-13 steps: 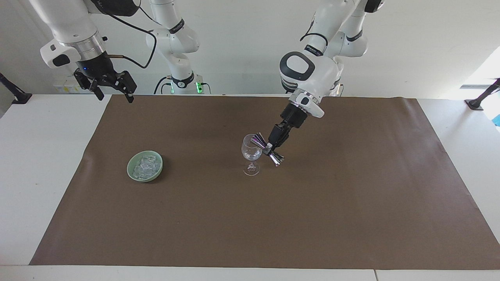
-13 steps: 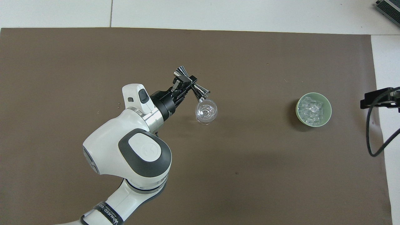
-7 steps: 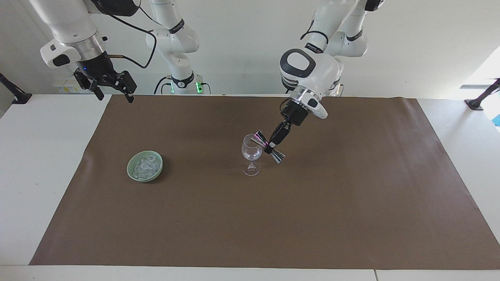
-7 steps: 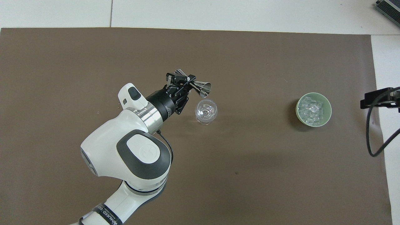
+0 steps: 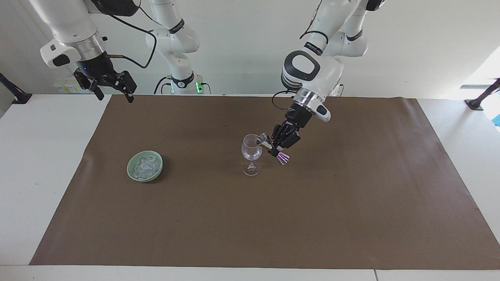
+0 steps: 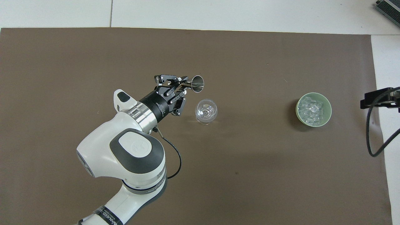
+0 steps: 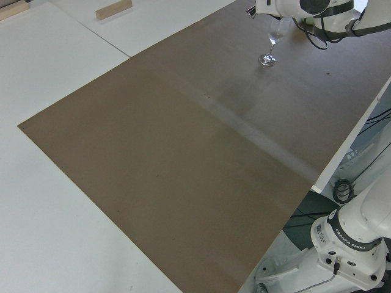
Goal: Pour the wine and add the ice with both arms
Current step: 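Turn the metal cup upright and carry it back with the left gripper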
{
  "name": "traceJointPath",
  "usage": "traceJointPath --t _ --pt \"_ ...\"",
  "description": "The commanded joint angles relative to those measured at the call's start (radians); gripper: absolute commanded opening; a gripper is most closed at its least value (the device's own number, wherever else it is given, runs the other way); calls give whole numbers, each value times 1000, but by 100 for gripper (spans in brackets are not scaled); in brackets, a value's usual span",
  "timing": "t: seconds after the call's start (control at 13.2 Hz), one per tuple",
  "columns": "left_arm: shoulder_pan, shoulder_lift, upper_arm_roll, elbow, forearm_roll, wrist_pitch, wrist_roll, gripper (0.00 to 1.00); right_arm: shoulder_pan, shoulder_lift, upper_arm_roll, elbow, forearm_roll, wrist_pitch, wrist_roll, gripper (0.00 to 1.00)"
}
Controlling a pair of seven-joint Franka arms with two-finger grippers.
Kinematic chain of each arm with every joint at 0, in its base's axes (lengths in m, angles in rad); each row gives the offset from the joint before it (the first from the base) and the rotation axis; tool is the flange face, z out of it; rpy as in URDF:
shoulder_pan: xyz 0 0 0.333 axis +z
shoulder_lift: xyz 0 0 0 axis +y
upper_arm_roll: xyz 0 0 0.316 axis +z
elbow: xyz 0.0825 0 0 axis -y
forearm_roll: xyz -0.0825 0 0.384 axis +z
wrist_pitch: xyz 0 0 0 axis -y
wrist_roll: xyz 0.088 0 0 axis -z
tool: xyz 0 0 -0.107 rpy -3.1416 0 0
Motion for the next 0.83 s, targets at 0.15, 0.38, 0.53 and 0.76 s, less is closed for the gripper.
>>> traceJointPath --t 0.15,0.38,0.53,0.76 --pt "83 -55 -7 -55 -139 -37 -62 0 -6 -18 6 -11 7 -14 -20 100" --pt "130 -84 -5 -101 -146 -85 -136 0 -6 -18 5 -11 7 -14 -20 100" --pt "165 -101 -5 -138 -147 -117 -159 0 -6 -18 5 -11 7 -14 -21 100" --pt "233 -132 -5 -192 -150 -206 -217 0 -7 -18 5 -17 7 7 -23 100"
